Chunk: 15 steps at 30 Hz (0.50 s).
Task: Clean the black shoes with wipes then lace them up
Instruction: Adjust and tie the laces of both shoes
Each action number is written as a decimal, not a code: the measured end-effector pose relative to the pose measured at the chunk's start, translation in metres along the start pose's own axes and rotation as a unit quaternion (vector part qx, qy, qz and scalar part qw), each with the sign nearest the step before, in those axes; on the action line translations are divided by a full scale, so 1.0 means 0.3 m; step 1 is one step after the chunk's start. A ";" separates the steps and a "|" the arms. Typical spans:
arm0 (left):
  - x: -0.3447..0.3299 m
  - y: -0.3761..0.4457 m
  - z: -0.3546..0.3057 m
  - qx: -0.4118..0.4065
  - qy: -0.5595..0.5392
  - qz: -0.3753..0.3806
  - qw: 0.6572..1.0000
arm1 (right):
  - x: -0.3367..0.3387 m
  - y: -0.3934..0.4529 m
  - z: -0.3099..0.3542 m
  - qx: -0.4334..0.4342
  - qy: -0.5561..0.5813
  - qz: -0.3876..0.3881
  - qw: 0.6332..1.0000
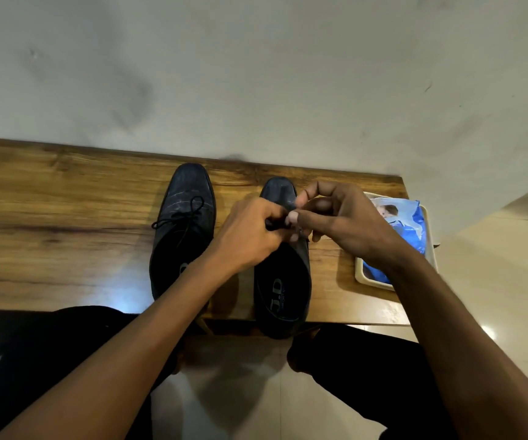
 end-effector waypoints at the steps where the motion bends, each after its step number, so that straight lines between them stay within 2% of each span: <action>1: 0.009 -0.001 0.004 0.001 0.001 -0.008 1.000 | 0.003 0.011 -0.002 -0.001 -0.006 -0.006 1.000; 3: 0.022 -0.006 0.016 0.009 0.021 -0.013 1.000 | 0.026 0.032 -0.009 0.003 -0.054 -0.041 0.998; 5: 0.034 -0.015 0.022 0.013 0.032 -0.016 0.999 | 0.041 0.060 -0.012 0.017 -0.162 -0.066 0.984; 7: 0.035 -0.023 0.019 0.010 0.050 -0.016 0.999 | 0.011 0.089 -0.005 0.030 -0.278 -0.038 0.959; 10: 0.029 -0.023 0.016 0.014 0.078 -0.010 0.997 | -0.057 0.131 -0.010 0.034 -0.381 0.000 0.924; 15: 0.019 -0.014 0.025 0.028 0.111 0.019 0.993 | -0.084 0.168 -0.047 -0.063 -0.474 -0.014 0.878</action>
Point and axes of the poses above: each hand's wrist, its own y-axis towards the middle knuckle, its own x-axis out of the back of the hand, z = x × y, the point moved 7 cm from there along y, towards the middle knuckle, and after that the axes turned 4 degrees about z, right-handed, at the moved point
